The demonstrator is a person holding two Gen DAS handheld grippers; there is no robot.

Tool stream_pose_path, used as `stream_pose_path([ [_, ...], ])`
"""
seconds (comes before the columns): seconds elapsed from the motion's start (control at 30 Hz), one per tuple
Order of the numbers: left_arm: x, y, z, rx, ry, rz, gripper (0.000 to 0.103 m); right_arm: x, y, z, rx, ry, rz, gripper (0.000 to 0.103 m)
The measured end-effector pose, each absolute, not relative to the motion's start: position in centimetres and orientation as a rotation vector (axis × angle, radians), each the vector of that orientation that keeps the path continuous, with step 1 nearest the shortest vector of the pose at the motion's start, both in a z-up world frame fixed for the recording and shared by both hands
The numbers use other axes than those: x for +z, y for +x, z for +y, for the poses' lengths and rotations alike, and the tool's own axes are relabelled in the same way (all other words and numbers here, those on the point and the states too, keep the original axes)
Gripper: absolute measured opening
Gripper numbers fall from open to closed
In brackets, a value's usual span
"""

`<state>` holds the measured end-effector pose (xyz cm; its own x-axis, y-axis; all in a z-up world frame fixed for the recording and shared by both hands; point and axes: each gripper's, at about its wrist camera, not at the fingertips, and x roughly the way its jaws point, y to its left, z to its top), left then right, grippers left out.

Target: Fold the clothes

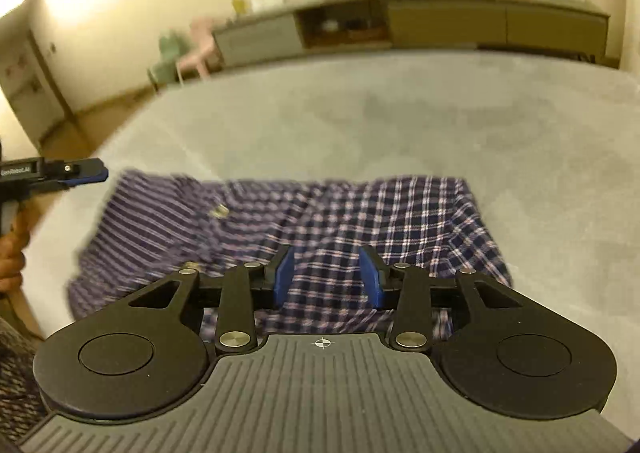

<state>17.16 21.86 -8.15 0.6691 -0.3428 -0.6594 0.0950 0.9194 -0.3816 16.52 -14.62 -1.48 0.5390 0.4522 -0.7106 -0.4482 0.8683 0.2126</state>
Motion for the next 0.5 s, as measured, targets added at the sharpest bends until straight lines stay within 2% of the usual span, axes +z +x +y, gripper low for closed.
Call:
stream_pose_path([
  [0.03, -9.3, 17.7, 21.8, -0.217, -0.321, 0.847, 0.03, -2.4, 17.3, -14.3, 0.531, -0.04, 0.868, 0.037],
  [0.07, -10.5, 18.3, 21.8, -0.183, -0.312, 0.89, 0.02, -3.3, 17.9, -14.0, 0.526, -0.094, 0.891, 0.036],
  [0.1, -11.0, 18.3, 22.2, -0.173, -0.321, 0.897, 0.014, -4.2, 18.3, -14.1, 0.52, -0.132, 0.916, 0.031],
  [0.17, -11.5, 18.2, 22.7, -0.171, -0.329, 0.902, 0.012, -4.4, 18.3, -15.4, 0.548, -0.13, 0.944, 0.029],
  [0.2, -11.5, 18.0, 22.9, -0.178, -0.328, 0.902, 0.011, -4.3, 18.3, -16.2, 0.569, -0.12, 0.953, 0.033],
  [0.27, -11.4, 17.7, 23.5, -0.183, -0.35, 0.888, 0.011, -3.8, 18.1, -17.8, 0.586, -0.092, 0.955, 0.044],
  [0.3, -11.2, 17.6, 23.7, -0.184, -0.364, 0.879, 0.014, -3.3, 18.0, -18.8, 0.563, -0.065, 0.932, 0.044],
  [0.37, -10.0, 16.9, 24.0, -0.217, -0.352, 0.811, 0.027, -2.0, 17.5, -21.1, 0.531, 0.002, 0.858, 0.045],
  [0.43, -9.8, 16.7, 23.8, -0.229, -0.33, 0.797, 0.029, -1.2, 17.0, -22.5, 0.554, 0.057, 0.812, 0.046],
  [0.5, -10.4, 16.9, 23.6, -0.219, -0.313, 0.826, 0.029, -1.8, 16.6, -22.3, 0.592, 0.051, 0.846, 0.044],
])
